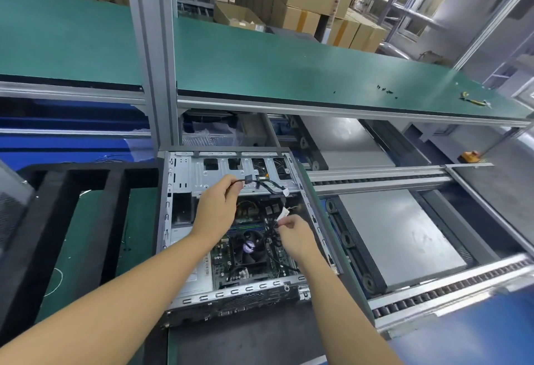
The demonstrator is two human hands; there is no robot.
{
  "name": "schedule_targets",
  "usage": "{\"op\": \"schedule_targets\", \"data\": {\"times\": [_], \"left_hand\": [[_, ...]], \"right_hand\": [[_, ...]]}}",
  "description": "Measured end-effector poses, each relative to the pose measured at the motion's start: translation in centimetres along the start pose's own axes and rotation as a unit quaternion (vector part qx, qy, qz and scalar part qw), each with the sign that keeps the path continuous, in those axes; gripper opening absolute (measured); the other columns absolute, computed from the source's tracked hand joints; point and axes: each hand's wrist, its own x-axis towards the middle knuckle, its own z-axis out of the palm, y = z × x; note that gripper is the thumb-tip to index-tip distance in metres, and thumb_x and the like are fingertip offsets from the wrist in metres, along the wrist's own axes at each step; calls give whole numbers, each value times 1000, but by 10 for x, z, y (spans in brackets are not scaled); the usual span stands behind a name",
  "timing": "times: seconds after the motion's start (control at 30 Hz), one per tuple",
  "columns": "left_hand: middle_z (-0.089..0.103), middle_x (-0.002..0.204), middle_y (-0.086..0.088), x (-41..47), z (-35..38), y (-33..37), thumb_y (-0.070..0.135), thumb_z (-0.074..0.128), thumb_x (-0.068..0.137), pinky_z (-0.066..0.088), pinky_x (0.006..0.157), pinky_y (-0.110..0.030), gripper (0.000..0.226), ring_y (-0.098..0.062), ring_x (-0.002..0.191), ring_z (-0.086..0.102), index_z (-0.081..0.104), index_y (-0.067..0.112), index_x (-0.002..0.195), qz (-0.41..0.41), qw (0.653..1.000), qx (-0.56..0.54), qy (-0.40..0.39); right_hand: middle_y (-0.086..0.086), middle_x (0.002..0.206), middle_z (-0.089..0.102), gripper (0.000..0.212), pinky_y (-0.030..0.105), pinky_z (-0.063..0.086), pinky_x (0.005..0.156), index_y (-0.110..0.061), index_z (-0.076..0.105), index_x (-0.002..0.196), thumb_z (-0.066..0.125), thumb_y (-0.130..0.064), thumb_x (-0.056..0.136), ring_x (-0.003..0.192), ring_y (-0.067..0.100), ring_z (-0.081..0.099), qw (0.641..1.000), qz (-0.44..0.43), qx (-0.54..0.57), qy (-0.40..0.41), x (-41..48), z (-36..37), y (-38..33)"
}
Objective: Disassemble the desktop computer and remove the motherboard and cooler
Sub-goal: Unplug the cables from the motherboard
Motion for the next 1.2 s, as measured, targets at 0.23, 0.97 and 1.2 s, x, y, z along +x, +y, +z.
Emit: {"op": "schedule_targets", "data": {"times": [0.23, 0.97, 1.2], "left_hand": [[41, 46, 14, 8, -36, 19, 18, 54, 98, 26, 43, -12, 19, -6, 43, 34, 69, 28, 92, 29, 999, -30, 6], [61, 69, 12, -21, -290, -42, 19, 54, 94, 42, 56, -22, 24, -7, 60, 52, 68, 35, 83, -127, 973, 37, 189], [73, 107, 2, -91, -301, -94, 28, 36, 108, 42, 86, -5, 34, 14, 95, 62, 63, 8, 115, -214, 963, -161, -35]], "right_hand": [[-6, 111, 49, 37, 24, 44, 83, -42, 44, 114, 52, -16, 88, 92, 3, 49, 945, -269, 143, 123, -17, 11, -46], [-10, 55, 34, 37, 21, 26, 52, -19, 36, 63, 61, -22, 90, 55, 7, 30, 882, -428, -27, -197, -101, 187, -172], [-16, 58, 48, 14, 21, 33, 56, -19, 58, 75, 53, -19, 88, 56, 4, 40, 889, -362, 38, -278, -134, 267, -192]]}}
